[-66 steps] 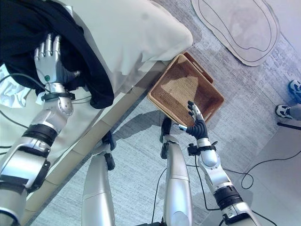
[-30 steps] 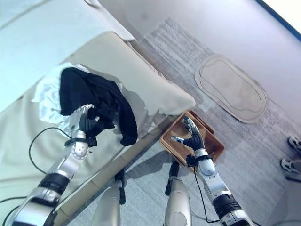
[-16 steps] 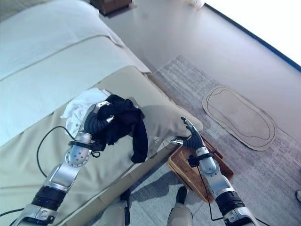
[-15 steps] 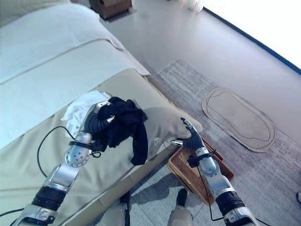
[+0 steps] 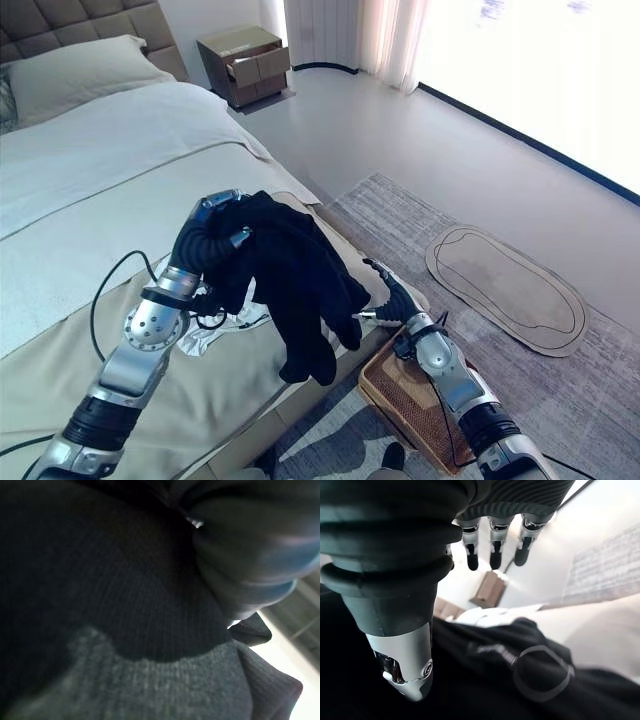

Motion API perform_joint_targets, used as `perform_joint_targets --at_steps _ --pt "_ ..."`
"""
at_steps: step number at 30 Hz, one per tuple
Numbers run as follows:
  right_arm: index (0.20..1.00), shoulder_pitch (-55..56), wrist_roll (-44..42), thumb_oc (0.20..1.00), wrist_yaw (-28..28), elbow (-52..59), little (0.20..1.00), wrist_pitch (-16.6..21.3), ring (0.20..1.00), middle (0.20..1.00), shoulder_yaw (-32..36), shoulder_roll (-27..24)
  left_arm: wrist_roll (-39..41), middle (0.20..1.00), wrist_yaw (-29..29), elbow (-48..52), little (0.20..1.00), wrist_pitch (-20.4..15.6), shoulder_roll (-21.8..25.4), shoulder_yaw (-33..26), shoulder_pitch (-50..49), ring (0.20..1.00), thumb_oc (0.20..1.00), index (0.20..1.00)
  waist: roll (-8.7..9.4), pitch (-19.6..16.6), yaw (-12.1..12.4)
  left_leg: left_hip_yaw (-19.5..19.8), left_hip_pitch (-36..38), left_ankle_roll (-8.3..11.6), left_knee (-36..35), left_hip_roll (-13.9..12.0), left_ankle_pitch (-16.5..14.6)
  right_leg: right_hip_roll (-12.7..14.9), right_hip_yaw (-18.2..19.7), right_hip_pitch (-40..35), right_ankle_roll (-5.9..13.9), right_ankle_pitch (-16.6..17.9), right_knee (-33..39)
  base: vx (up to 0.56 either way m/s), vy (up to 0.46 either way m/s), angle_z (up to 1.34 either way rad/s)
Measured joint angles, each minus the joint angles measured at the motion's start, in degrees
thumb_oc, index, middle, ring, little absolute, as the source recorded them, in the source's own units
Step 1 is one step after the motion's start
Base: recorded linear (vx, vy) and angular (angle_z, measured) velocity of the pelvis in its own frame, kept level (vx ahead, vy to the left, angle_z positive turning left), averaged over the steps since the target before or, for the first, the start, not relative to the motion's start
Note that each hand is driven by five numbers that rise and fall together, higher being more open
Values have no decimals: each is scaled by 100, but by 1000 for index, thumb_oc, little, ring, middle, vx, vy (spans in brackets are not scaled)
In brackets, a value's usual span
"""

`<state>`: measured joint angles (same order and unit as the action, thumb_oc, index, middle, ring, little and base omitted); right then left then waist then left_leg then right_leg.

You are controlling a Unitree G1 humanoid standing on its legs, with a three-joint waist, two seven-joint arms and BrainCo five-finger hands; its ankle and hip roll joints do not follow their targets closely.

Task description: Pick up clothes into the bucket

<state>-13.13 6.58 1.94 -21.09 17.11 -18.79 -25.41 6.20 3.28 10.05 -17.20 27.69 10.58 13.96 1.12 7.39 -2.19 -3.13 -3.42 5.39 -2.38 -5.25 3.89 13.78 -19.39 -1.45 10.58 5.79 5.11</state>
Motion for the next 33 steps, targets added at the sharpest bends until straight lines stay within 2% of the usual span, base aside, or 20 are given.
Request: perform_joint_targets --at_steps 6,10,16,26,27,28,29,33 --pt "1000 76 -643 1000 -439 330 1000 -8 1000 1000 -156 123 221 200 -77 19 200 5 -19 60 419 200 200 200 -26 -152 5 -7 79 -1 -25 -12 2 -12 0 -56 0 -1 0 7 -1 0" --pt "1000 45 -857 1000 -975 368 1000 -87 1000 1000 -849 229 423 200 -165 20 200 2 -151 287 816 200 200 200 -35 -211 2 -8 95 -1 -20 -25 2 -23 1 -73 0 -1 1 0 0 0" --pt "1000 -292 -1305 1000 -1417 492 1000 -251 1000 1000 -1518 512 567 200 -210 20 200 4 -323 581 1041 200 200 200 -52 -232 3 -10 94 6 -17 -58 8 -58 6 -71 -1 -1 0 0 0 0" --pt "1000 -727 -2098 1000 -1725 489 1000 -407 1000 1000 -1954 825 913 200 -342 20 200 9 -429 857 1040 200 200 200 -88 -314 54 -11 87 6 -17 -58 9 -58 8 -63 -1 -2 0 0 0 0" --pt "595 -726 -2156 595 -1746 484 595 -412 595 595 -1955 856 924 200 -379 20 200 12 -429 898 1040 200 200 200 -90 -319 59 -10 88 6 -16 -58 9 -57 7 -63 -2 -2 0 0 0 0" --pt "498 -720 -2216 498 -1747 461 498 -413 498 498 -1952 890 936 200 -391 19 200 17 -430 904 1039 200 200 200 -93 -321 71 -9 88 6 -16 -58 9 -58 7 -64 -1 -2 0 0 0 0" --pt "200 -694 -2378 200 -1744 447 200 -417 200 200 -1952 921 961 200 -417 19 200 26 -430 907 1039 200 200 200 -98 -324 79 -9 90 5 -15 -58 9 -58 7 -66 -2 -2 0 0 0 0" --pt "200 -546 -2832 200 -1577 283 200 -422 200 200 -1824 1009 1094 200 -420 19 200 38 -454 915 1015 200 200 200 -109 -337 150 -8 114 5 -14 -59 10 -59 7 -88 -4 -3 0 0 0 0"
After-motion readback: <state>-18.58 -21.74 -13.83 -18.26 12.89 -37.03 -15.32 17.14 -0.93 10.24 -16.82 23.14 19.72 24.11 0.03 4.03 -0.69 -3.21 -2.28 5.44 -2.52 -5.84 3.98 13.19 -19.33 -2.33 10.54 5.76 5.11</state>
